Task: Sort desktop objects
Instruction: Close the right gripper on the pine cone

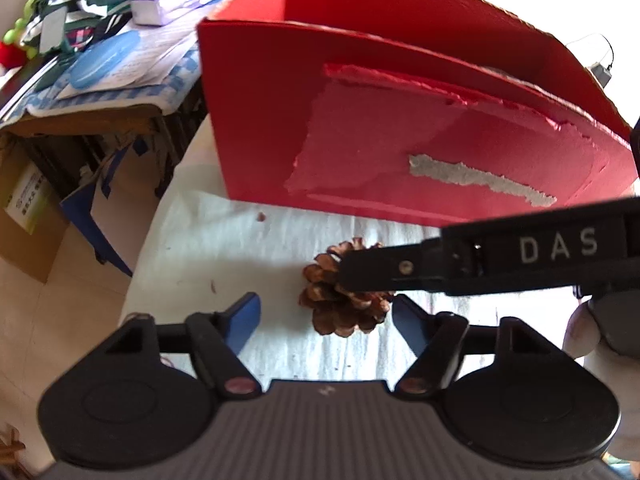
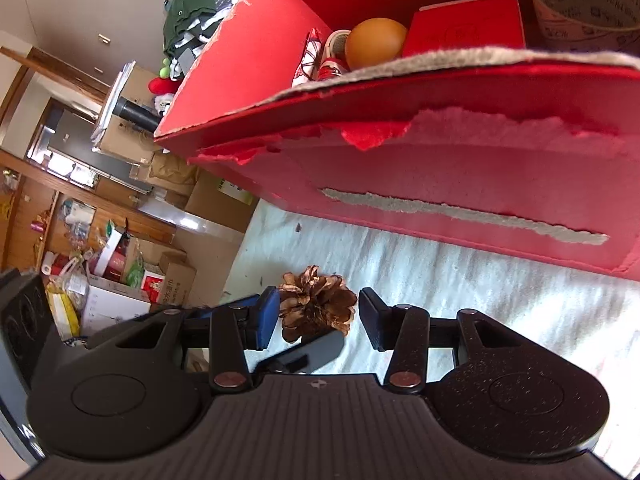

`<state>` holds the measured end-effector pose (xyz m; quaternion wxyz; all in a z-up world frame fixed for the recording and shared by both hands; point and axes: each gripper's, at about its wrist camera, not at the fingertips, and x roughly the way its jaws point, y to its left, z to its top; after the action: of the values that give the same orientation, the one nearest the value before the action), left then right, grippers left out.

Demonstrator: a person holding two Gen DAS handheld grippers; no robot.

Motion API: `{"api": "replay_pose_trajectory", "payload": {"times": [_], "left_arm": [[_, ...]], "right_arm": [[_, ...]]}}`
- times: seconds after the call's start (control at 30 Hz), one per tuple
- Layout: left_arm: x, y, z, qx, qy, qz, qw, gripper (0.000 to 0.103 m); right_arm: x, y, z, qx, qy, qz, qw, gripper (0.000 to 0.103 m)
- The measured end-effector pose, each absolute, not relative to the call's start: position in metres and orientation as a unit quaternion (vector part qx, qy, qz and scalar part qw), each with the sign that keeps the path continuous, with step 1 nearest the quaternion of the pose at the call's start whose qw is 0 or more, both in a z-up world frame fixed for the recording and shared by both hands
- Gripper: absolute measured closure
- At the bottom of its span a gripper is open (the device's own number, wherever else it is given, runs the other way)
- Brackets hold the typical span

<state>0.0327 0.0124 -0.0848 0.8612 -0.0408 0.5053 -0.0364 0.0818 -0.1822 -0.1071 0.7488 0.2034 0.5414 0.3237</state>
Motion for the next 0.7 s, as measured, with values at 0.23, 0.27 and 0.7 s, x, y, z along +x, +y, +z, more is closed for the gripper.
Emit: {"api": "replay_pose_trajectory", "payload": {"times": [0.23, 0.27, 0.7], "left_arm": [[0.04, 0.007, -0.088, -0.036, 0.515, -0.057, 0.855, 0.047], [0.041, 0.004, -0.088, -0.029, 0.515, -0.058, 0.855, 0.049], [0.04, -0.026, -0.085, 0.0, 0.522, -0.082, 0.849, 0.051]], "right_arm": [[0.086, -0.177, -0.108, 0.204, 0.543, 0.329, 0.745, 0.054], [0.086, -0.178, -0.109, 0.207, 0.544, 0.329, 0.744, 0.055], [0.082, -0.202, -0.107, 0.221, 0.538, 0.31, 0.752, 0.071]]}}
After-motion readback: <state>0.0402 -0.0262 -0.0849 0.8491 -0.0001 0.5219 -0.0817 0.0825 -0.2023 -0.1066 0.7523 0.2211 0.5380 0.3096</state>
